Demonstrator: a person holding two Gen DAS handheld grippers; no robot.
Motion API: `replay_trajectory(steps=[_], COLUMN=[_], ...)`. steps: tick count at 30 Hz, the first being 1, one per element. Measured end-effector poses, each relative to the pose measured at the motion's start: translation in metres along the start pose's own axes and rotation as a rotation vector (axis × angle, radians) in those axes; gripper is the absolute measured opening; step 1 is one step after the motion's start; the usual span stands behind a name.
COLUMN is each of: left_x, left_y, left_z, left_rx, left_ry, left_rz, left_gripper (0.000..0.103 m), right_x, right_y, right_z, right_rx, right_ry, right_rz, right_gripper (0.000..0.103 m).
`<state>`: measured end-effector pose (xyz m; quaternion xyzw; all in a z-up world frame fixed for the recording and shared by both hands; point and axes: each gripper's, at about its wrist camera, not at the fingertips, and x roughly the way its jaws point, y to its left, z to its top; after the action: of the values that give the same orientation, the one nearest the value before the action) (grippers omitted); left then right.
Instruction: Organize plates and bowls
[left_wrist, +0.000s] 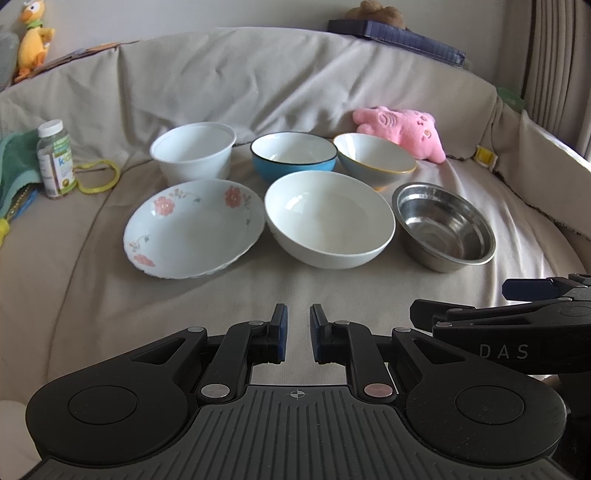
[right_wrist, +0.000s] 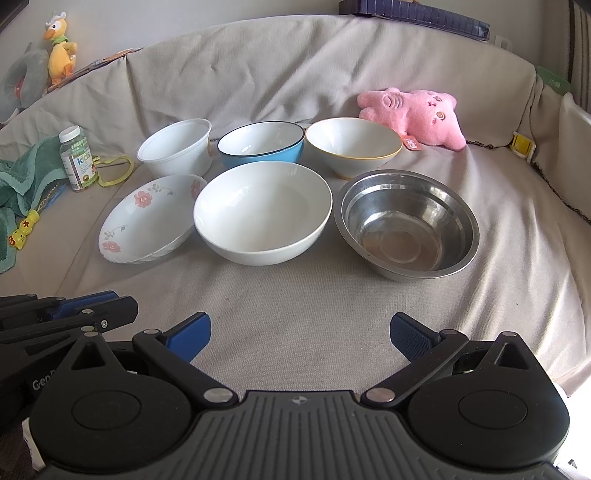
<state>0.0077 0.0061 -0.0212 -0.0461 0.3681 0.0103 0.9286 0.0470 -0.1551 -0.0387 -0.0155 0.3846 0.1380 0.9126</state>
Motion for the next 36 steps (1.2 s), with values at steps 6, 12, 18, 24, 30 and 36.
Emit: replay_trajectory(steps=[6, 12, 18, 24, 30, 36], left_x=[0.02, 0.054, 0.079, 0.09, 0.111, 0.15], left_y=[0.026, 0.066, 0.093, 0.144, 0.225, 0.27], left_z=[0.003, -0.004, 0.008, 0.094, 0.107, 0.089], left_rx=[-0.086, -0.318, -0.374, -0.248, -0.324, -0.393], left_ry=[0.01, 0.135, 0.2, 0.077, -0.037, 0.07], left_rz=[-0.063, -0.238, -0.36, -0.393, -0.331, -0.238], left_gripper=[0.017, 0.017, 0.017, 0.017, 0.017, 0.017], right_x=[0.01, 0.023, 0.041, 0.064, 0.089, 0.13], right_y=[0.002, 0.007, 0.015, 0.049, 0.098, 0.135], right_z=[0.0, 0.021, 0.035, 0.039, 0.043, 0.054], right_rx=[-0.025, -0.052, -0.031, -0.087, -0.104, 0.057], right_ry=[-0.003, -0.019, -0.01, 0.109, 0.146, 0.15], right_rz=[-0.007, -0.019, 0.02, 0.1, 0.114, 0.107], right_gripper=[0.103, 0.103, 0.103, 0.103, 0.089, 0.073])
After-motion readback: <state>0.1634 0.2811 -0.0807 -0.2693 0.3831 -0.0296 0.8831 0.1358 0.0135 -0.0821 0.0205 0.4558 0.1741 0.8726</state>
